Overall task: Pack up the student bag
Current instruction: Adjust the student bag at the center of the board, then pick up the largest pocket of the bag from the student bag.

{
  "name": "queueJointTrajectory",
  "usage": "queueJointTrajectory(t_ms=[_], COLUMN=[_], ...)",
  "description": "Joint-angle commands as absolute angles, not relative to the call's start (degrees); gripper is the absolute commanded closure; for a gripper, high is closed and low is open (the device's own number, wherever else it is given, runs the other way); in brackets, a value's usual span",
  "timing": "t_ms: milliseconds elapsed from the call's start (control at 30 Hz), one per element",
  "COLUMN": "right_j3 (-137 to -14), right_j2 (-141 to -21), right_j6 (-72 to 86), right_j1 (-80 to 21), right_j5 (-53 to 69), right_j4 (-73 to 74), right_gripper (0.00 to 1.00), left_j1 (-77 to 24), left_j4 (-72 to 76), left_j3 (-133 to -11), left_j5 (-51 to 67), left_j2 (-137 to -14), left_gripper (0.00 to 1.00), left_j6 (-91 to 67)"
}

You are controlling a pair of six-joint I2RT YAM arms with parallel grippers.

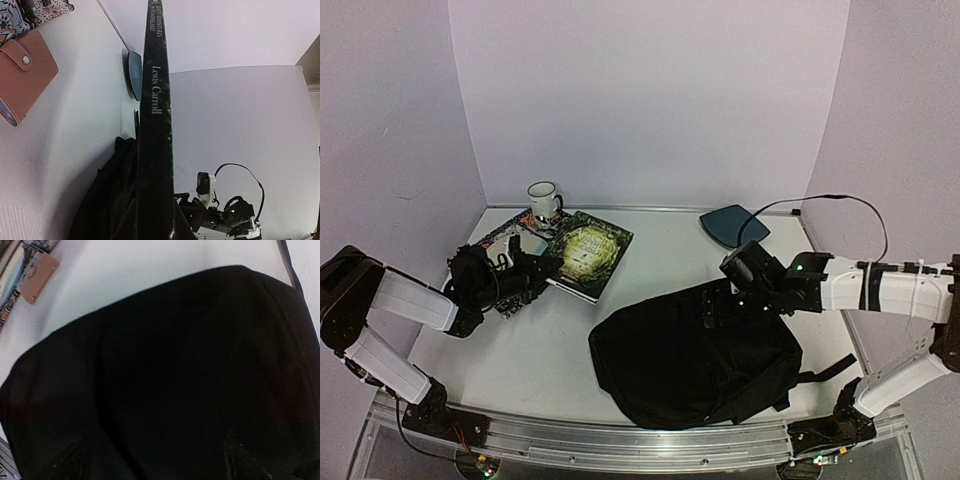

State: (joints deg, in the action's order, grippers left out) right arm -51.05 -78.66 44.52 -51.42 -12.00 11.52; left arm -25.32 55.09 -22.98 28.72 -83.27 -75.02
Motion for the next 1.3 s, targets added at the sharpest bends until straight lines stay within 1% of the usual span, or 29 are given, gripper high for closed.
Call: queueJointTrajectory(t_ms=[0, 167, 433, 567, 667, 833, 1033, 1167, 1267], right_j3=[-48.63, -48.44, -60.15, -66.25, -68.94, -68.12, -67.10, -67.74, -69.63], right_j2=[-84.39, -91.09, -104.95, -107.81, -106.76, -99.73, -92.88, -92.07, -93.98], right_j6=[39.35, 33.41, 18.81, 13.55, 11.44, 9.62, 11.39, 13.08, 14.10], right_j1=[-46.74, -40.87, -33.72, -31.47, -31.47, -36.05, -46.78, -53.51, -57.38], right_j5=[-8.35, -4.38, -7.37, -10.64, -10.23, -12.16, -14.55, -14.53, -13.69], right_j4=[13.55, 4.03, 0.44, -1.45, -1.12, 0.69, 4.47, 5.49, 5.96], right_gripper=[0.09, 0.12, 0.17, 0.17, 0.17, 0.12, 0.10, 0.10, 0.13], left_j1=[-24.70, -24.55, -23.69, -23.21, -22.84, -21.72, -18.33, -16.30, -15.07], left_j4=[58.46, 56.91, 54.95, 53.21, 51.62, 43.42, 38.28, 37.40, 36.68], left_j3=[-26.77, -26.62, -26.81, -26.85, -26.98, -28.43, -29.68, -28.90, -27.86], left_j5=[32.54, 34.00, 36.94, 37.67, 37.81, 37.20, 38.22, 39.76, 40.64], left_j2=[-82.66, -82.32, -82.25, -81.07, -80.05, -78.38, -77.21, -76.41, -75.34], left_gripper=[1.00, 1.00, 1.00, 1.00, 1.00, 1.00, 1.00, 1.00, 1.00], left_j6=[-73.83, -72.91, -72.15, -71.35, -70.49, -65.58, -62.13, -61.67, -61.19])
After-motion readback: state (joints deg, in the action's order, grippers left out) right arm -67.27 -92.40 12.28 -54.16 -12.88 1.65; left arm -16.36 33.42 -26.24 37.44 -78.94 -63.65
